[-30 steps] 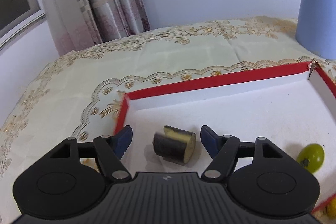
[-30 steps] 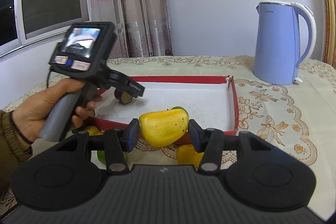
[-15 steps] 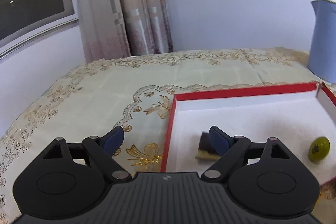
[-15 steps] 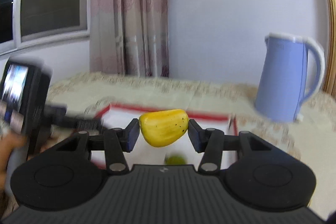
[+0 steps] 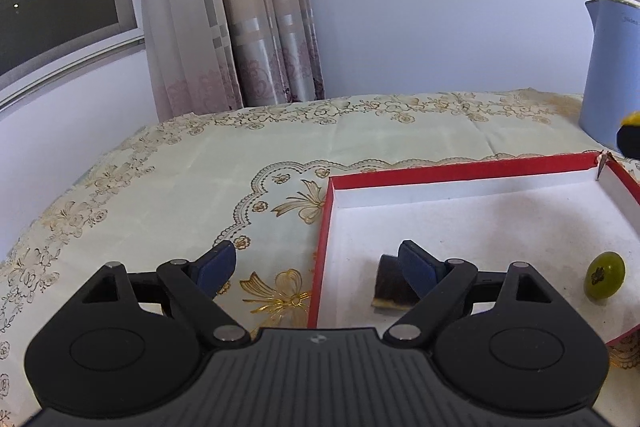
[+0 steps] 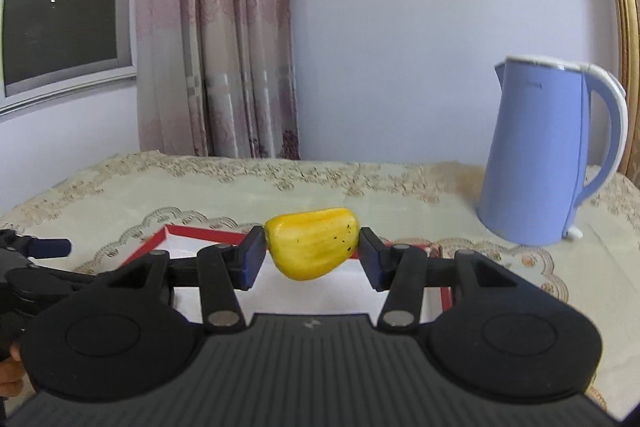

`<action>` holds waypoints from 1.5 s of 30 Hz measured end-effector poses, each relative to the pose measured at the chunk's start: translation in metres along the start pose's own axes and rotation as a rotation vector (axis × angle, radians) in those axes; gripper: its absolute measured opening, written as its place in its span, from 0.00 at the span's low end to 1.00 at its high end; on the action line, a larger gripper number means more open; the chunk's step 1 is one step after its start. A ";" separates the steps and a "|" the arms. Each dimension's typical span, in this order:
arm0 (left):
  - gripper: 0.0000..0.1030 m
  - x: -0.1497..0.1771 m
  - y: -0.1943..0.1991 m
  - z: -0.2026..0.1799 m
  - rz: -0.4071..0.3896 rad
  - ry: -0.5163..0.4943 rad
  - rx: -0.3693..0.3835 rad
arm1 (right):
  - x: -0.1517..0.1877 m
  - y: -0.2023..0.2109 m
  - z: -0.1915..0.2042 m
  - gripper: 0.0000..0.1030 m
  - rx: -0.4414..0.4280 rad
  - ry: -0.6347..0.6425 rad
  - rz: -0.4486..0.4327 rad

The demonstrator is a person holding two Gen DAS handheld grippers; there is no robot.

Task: Organize fruits
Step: 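Carry the yellow fruit over the red tray and open the right gripper, then withdraw both grippers from the tray toward the remaining fruit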

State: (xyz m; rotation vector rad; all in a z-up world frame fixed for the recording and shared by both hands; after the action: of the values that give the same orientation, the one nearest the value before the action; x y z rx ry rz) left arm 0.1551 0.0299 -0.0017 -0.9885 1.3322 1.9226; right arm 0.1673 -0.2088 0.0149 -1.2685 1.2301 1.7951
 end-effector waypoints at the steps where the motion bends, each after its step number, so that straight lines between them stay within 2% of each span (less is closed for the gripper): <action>1: 0.86 0.000 -0.001 0.000 0.004 0.000 0.001 | 0.001 -0.002 -0.002 0.47 0.005 -0.004 0.007; 5: 0.86 0.002 -0.003 -0.001 0.014 -0.011 -0.005 | 0.000 -0.014 -0.013 0.47 -0.003 -0.048 0.052; 22: 0.86 0.002 -0.001 -0.001 0.011 -0.018 0.003 | 0.010 -0.078 -0.036 0.47 0.116 -0.036 0.242; 29: 0.86 0.002 -0.002 -0.001 0.011 -0.019 0.005 | 0.013 -0.084 -0.040 0.49 0.146 -0.038 0.258; 32: 0.86 0.002 -0.002 -0.001 0.013 -0.021 0.003 | 0.011 -0.080 -0.039 0.67 0.155 -0.034 0.241; 35: 0.86 0.002 -0.002 -0.001 0.014 -0.018 0.008 | 0.007 -0.070 -0.035 0.69 0.159 -0.021 0.214; 39: 0.86 0.002 -0.001 0.003 0.019 0.002 0.021 | 0.003 -0.028 -0.021 0.69 0.167 0.019 0.095; 40: 0.86 0.001 0.000 0.004 0.017 0.012 0.024 | 0.004 -0.014 -0.017 0.71 0.175 0.028 0.061; 42: 0.86 0.000 0.003 0.007 0.005 0.031 0.036 | 0.010 0.014 -0.007 0.83 0.184 0.041 -0.001; 45: 0.86 -0.004 0.009 0.009 -0.015 0.056 0.054 | 0.025 0.049 0.006 0.87 0.164 0.026 -0.044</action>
State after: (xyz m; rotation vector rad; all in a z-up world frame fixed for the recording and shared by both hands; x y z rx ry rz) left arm 0.1477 0.0351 0.0077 -1.0293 1.3967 1.8512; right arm 0.1141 -0.2223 0.0090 -1.2194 1.3242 1.6165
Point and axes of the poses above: each gripper's, at about its wrist camera, not at the fingertips, and y roughly against the way its jaws point, z to its left, x to its underside, the point moved 1 cm from there along -y, roughly the way its jaws point, and after that the axes turned 8 degrees about -x, right-handed, at the moved point
